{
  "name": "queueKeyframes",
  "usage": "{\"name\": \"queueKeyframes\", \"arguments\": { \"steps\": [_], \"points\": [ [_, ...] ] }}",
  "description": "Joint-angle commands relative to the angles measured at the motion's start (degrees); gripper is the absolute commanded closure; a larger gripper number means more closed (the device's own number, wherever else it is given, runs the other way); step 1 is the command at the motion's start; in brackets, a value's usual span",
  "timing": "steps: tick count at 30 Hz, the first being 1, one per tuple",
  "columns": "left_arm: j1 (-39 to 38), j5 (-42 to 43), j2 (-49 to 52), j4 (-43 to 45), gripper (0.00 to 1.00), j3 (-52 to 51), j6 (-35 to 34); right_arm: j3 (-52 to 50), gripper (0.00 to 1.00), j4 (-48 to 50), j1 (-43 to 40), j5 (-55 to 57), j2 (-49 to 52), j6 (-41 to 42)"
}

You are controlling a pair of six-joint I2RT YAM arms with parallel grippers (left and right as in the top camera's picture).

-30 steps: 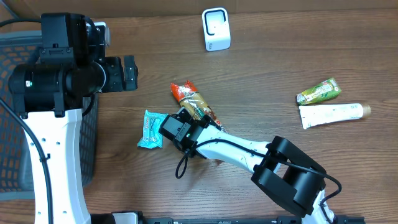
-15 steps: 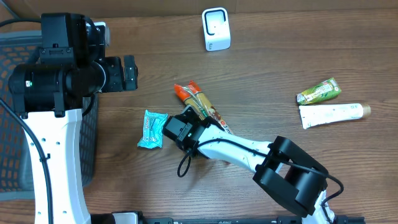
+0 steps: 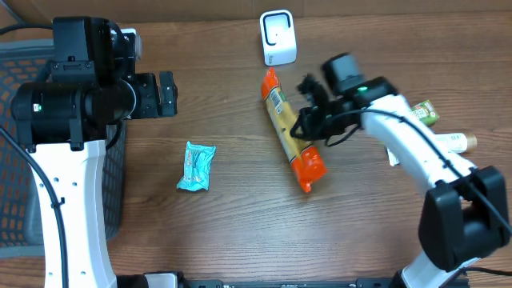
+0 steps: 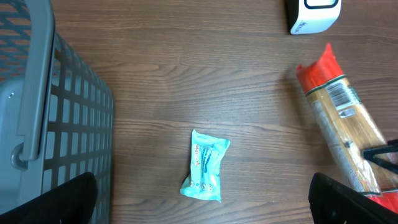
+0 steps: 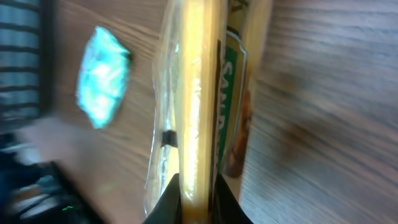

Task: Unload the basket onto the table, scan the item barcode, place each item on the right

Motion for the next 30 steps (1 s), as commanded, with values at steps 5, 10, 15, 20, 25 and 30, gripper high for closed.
{"name": "queueKeyframes", "arguments": {
  "steps": [5,10,15,20,25,30],
  "points": [
    [0.17,-0.39,0.24,0.17,0.0,-0.31,0.87,-19.63,0.96,17.62,-3.89,-19.65,-0.61,1.86],
    [0.17,-0.39,0.24,0.17,0.0,-0.31,0.87,-22.21,0.22,18.93,-7.91,-10.19,-0.57,2.43],
    [0.17,-0.39,0.24,0.17,0.0,-0.31,0.87,-19.15,0.0,14.67,-13.84,-11.67,-0.57,-7.02],
    [0.17,-0.39,0.24,0.17,0.0,-0.31,0.87,-19.28,0.0,8.83,-11.56,-11.65,-0.48,-16.48],
    [0.17,-0.39,0.24,0.17,0.0,-0.31,0.87,-20.37,0.0,8.39,-3.72,-7.23,-0.2,-17.68],
    [0.17,-0.39,0.24,0.17,0.01,-0.31,0.87,-20.37,0.0,9.73,2.89,-5.53,1.53,-17.05]
  ]
}}
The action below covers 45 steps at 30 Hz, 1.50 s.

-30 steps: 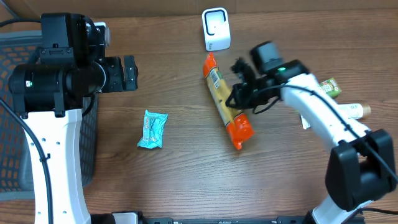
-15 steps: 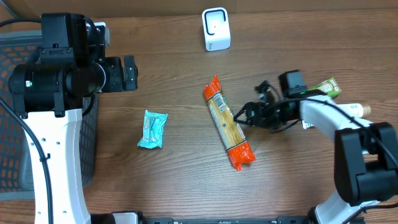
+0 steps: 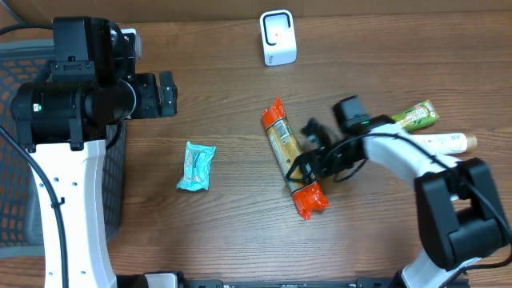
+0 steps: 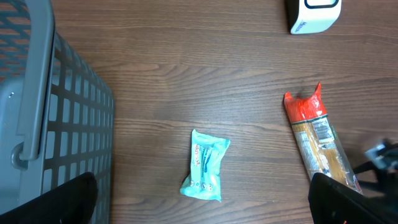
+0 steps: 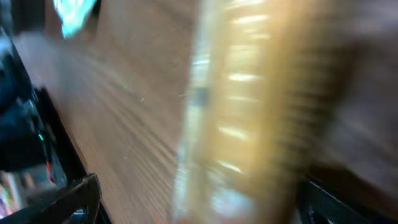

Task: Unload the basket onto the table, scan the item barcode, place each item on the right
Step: 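Regrasp the spaghetti pack at its middle and lift it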

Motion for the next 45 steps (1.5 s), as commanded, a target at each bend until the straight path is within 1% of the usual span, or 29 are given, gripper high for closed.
{"name": "queueKeyframes", "arguments": {
  "steps": [1,4,6,8,9,10,11,12,13,14,17,22,30,32,38,43,45],
  "points": [
    [0.17,-0.39,0.24,0.22,0.0,-0.31,0.87,-0.2,0.0,0.66,3.72,2.54,1.99,-1.36],
    [0.17,-0.39,0.24,0.22,0.0,-0.31,0.87,-0.2,0.0,1.03,5.51,5.81,4.46,1.18],
    [0.17,-0.39,0.24,0.22,0.0,-0.31,0.87,-0.2,0.06,1.2,5.88,6.21,6.45,1.66],
    [0.17,-0.39,0.24,0.22,0.0,-0.31,0.87,-0.2,0.22,1.22,5.79,6.25,7.34,2.84],
    [0.17,-0.39,0.24,0.22,0.0,-0.31,0.87,-0.2,0.33,1.22,5.46,6.23,7.48,3.67],
    [0.17,-0.39,0.24,0.22,0.01,-0.31,0.9,-0.2,0.47,1.2,5.09,6.27,7.5,4.28],
    [0.17,-0.39,0.24,0.22,0.0,-0.31,0.87,-0.2,0.57,1.16,4.74,6.25,7.48,4.5],
    [0.17,-0.39,0.24,0.22,0.01,-0.31,0.87,-0.2,0.69,1.11,4.39,6.25,7.48,4.72],
    [0.17,-0.39,0.24,0.22,0.0,-0.31,0.87,-0.2,0.8,1.05,3.93,6.23,7.48,5.16],
    [0.17,-0.39,0.24,0.22,0.0,-0.31,0.9,-0.2,0.88,1.07,3.5,6.23,7.48,6.05],
    [0.17,-0.39,0.24,0.22,0.0,-0.31,0.87,0.15,0.96,0.98,2.14,5.03,7.48,7.67],
    [0.17,-0.39,0.24,0.22,0.01,-0.31,0.87,3.3,0.96,-2.03,-0.74,0.57,5.25,7.63],
    [0.17,-0.39,0.24,0.22,0.0,-0.31,0.87,15.43,0.96,-16.46,-2.34,-2.97,-6.97,2.43],
    [0.17,-0.39,0.24,0.22,0.0,-0.31,0.87,17.42,0.96,-18.01,-2.34,-5.01,-9.9,2.43],
    [0.17,-0.39,0.24,0.22,0.0,-0.31,0.87,18.45,0.96,-16.63,-2.36,-18.01,-17.53,2.43],
    [0.17,-0.39,0.24,0.22,0.01,-0.31,0.87,18.43,0.96,-13.0,-2.62,-30.23,-18.8,2.45],
    [0.17,-0.39,0.24,0.22,0.0,-0.31,0.87,18.43,0.96,-11.43,-2.91,-33.53,-18.8,2.47]
  ]
}}
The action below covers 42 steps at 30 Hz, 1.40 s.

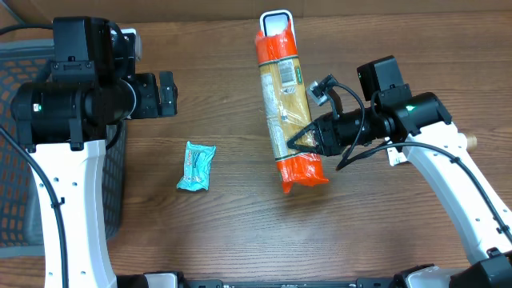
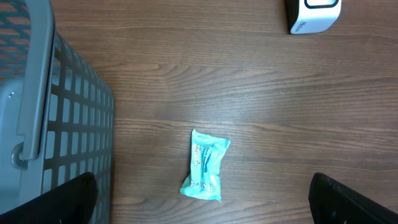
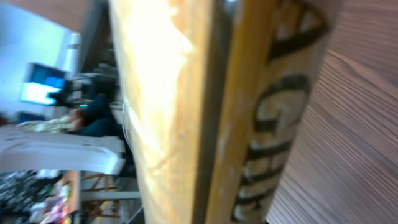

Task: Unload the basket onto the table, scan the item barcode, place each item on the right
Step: 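Regrasp the spaghetti pack at its middle and lift it, then hold the spaghetti pack up to the white scanner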

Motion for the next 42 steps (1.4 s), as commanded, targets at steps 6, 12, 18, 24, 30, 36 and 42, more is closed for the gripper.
{"name": "queueKeyframes", "arguments": {
  "steps": [6,12,18,24,30,36,42],
  "points": [
    [0.17,-0.39,0.24,0.22,0.0,-0.31,0.87,1.81,0.96,3.91,-1.25,-16.87,-1.73,-1.51],
    [0.17,-0.39,0.24,0.22,0.0,-0.31,0.87,1.81,0.96,5.68,-0.94,-7.67,-1.73,5.79],
    [0.17,-0.39,0.24,0.22,0.0,-0.31,0.87,7.85,0.97,4.74,1.22,12.76,-0.87,14.01],
    [0.17,-0.39,0.24,0.22,0.0,-0.31,0.87,30.62,0.97,-9.81,3.32,40.35,8.2,11.87],
    [0.17,-0.39,0.24,0.22,0.0,-0.31,0.87,51.78,0.97,-16.68,6.34,69.22,26.21,8.07],
    [0.17,-0.39,0.24,0.22,0.0,-0.31,0.87,51.93,0.96,-4.37,8.48,95.58,36.7,3.45],
    [0.17,-0.39,0.24,0.22,0.0,-0.31,0.87,51.93,0.96,7.52,9.33,104.56,45.48,-11.67]
  ]
}}
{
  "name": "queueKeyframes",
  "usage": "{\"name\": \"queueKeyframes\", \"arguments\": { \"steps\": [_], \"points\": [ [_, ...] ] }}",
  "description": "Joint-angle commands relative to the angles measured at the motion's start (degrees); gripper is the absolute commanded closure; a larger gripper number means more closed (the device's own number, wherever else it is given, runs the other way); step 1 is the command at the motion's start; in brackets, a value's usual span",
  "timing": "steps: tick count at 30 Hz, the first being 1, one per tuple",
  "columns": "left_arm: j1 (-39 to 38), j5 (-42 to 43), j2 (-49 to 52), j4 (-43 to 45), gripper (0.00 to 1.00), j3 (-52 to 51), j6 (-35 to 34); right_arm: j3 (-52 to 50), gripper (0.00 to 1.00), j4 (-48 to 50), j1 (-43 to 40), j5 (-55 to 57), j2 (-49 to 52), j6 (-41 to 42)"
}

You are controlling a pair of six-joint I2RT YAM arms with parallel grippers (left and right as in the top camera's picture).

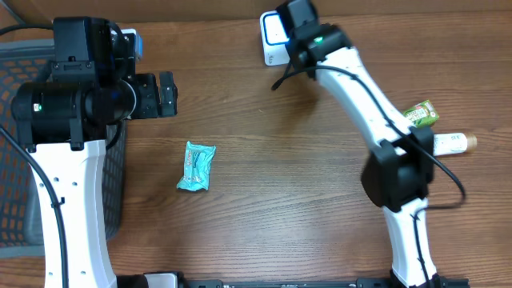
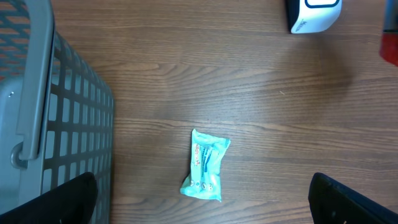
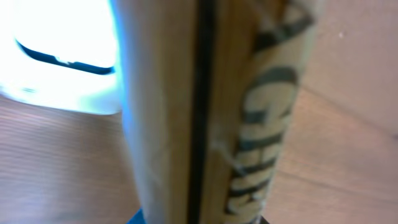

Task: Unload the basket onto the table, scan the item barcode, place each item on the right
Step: 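Hold the spaghetti pack up to the white scanner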

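The spaghetti packet (image 3: 211, 112), yellow with dark lettering, fills the right wrist view, and my right gripper (image 3: 199, 219) is shut on it. It stands close in front of the white scanner (image 3: 59, 56) at the table's far edge. From overhead the right gripper (image 1: 301, 26) is right beside the scanner (image 1: 274, 36), and the arm hides the packet. Only the packet's red end (image 2: 389, 46) shows in the left wrist view, to the right of the scanner (image 2: 314, 14). My left gripper (image 1: 164, 94) hangs open above the table's left side, holding nothing.
A small teal packet (image 1: 197, 166) lies on the wood left of centre, also below the left gripper (image 2: 206, 165). A grey mesh basket (image 2: 62, 124) stands at the left edge. A green packet (image 1: 420, 114) and a white bottle (image 1: 452, 142) lie at the right.
My right gripper has moved with the spaghetti packet from mid-table, where the packet stood tall before the scanner, to right beside the scanner at the far edge. The left arm has not moved.
The packet lay on the table right of centre with my right gripper shut on its middle. Then it lay lower on the table, slightly turned. Then it was held lifted, its top near the scanner. Now it is held close against the scanner.
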Motion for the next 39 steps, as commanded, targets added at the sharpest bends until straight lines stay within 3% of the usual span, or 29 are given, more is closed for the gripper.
{"name": "queueKeyframes", "arguments": {
  "steps": [1,8,39],
  "points": [
    [0.17,-0.37,0.24,0.24,0.0,-0.22,0.9,1.75,0.96,4.26,0.72,11.8,0.11,-13.16],
    [0.17,-0.37,0.24,0.24,0.01,-0.22,0.87,1.75,0.96,14.08,1.33,22.67,6.32,-18.32],
    [0.17,-0.37,0.24,0.24,0.0,-0.22,0.87,-2.16,0.96,13.64,2.21,26.69,7.06,-18.56]
  ]
}}
